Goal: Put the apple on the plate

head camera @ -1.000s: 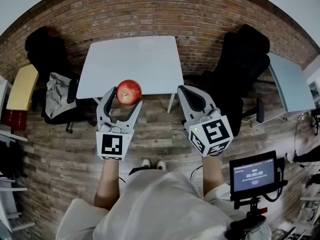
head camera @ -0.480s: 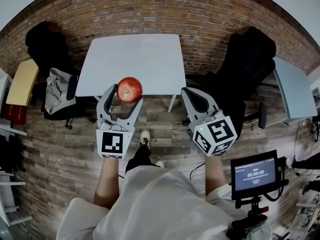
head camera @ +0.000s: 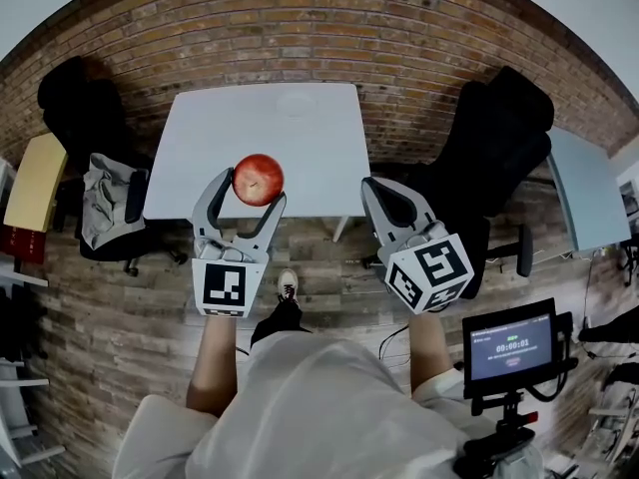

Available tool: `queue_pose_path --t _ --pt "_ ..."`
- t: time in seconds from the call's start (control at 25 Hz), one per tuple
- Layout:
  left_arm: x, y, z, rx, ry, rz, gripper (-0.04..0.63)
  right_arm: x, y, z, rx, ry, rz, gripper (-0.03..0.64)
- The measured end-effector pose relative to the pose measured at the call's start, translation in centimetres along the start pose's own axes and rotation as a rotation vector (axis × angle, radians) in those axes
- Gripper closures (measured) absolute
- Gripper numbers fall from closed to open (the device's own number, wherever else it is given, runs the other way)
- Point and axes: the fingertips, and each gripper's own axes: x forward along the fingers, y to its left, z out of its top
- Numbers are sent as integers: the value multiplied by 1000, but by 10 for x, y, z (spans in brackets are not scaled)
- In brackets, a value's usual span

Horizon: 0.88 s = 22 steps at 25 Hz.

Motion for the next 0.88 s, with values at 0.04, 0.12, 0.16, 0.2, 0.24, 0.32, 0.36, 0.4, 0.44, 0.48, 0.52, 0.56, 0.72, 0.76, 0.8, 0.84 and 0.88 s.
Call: queue_pose_path --t 0.04,0.12,0.16,0.2,0.24,0.32,0.36,0.4,0.44,0.48,0.52,0.56,0.72,0.76,0.8,0.84,0.88 --pt "9 6 -4 -3 2 -1 249 10 -5 0 1 2 0 614" --pt "25 16 -12 -11 6 -4 249 30 -13 1 1 4 1 614" --pt "32 21 -17 -14 8 -5 249 39 -17 1 1 4 1 614" --pt "39 25 -22 -18 11 -7 249 49 -20 1 1 4 1 614" --pt "45 30 -26 -21 14 -11 249 58 -22 0 1 5 0 614" --pt "59 39 -35 -30 17 -18 249 75 -27 -3 0 13 -3 614" --pt "66 45 -40 -34 18 -22 249 84 -30 -4 0 19 -5 614" --pt "72 51 -43 -38 20 -26 249 94 -32 -5 1 24 -7 614" --pt "79 56 -47 -41 23 -31 249 103 -35 -5 3 29 -10 614" --pt "86 61 -51 -43 25 -39 249 111 -37 -5 5 32 -14 614" --pt "94 66 -54 -45 28 -47 249 119 -40 -5 8 35 -18 614" --pt "101 70 -57 -47 29 -55 249 127 -43 -5 10 38 -23 614" --pt "126 85 -67 -50 27 -81 249 156 -50 -4 5 50 -31 614" --pt "131 88 -68 -49 26 -88 249 161 -51 -4 1 52 -33 614" --pt "136 91 -69 -49 25 -96 249 165 -53 -3 -3 55 -38 614" --pt "140 93 -70 -52 23 -105 249 169 -55 -2 -7 57 -45 614" --pt "145 95 -71 -56 22 -113 249 173 -57 0 -10 58 -52 614"
